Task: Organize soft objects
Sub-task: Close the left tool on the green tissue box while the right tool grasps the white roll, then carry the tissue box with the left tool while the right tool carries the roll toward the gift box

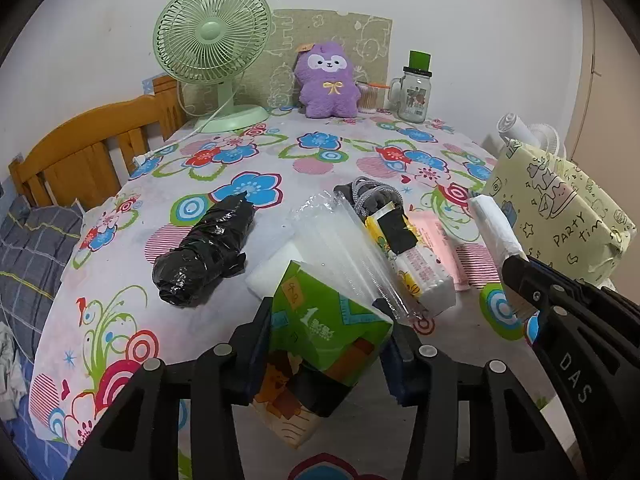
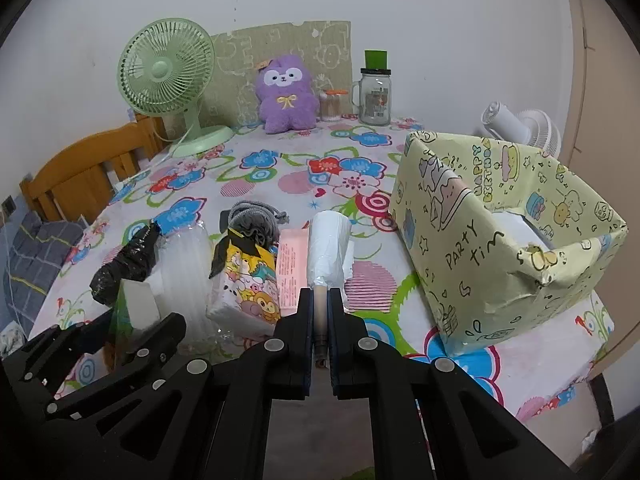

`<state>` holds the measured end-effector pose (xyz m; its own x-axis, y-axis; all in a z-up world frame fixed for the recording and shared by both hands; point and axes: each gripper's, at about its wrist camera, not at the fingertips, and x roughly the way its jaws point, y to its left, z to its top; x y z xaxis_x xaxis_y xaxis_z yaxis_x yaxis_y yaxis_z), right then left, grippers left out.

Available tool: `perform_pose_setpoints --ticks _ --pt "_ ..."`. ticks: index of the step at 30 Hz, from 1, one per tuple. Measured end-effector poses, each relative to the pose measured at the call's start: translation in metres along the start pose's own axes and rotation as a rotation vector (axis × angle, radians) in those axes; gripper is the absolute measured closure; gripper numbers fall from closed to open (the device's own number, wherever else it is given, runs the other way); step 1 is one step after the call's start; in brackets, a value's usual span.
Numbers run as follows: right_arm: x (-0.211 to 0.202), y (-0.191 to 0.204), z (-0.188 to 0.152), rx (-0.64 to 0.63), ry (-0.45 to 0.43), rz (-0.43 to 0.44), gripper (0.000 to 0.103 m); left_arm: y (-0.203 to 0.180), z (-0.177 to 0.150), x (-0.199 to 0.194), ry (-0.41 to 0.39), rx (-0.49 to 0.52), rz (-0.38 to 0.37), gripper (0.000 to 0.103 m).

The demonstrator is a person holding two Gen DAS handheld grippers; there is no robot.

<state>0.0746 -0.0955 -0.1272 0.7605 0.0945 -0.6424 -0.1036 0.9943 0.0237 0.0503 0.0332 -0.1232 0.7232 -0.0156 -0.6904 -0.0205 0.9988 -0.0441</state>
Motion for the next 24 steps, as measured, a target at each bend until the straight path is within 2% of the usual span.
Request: perform_pose_setpoints --ticks 10,24 --pt "-0.014 -0.001 0.006 0.009 -0.018 0.028 0.094 -0.007 0.012 -0.014 -0.033 0.008 -0.002 0.056" --pt "-0.034 -0.009 0.029 0.019 -0.052 0.023 0.094 -0.019 0.037 -0.031 -0.059 0.014 -0.025 0.056"
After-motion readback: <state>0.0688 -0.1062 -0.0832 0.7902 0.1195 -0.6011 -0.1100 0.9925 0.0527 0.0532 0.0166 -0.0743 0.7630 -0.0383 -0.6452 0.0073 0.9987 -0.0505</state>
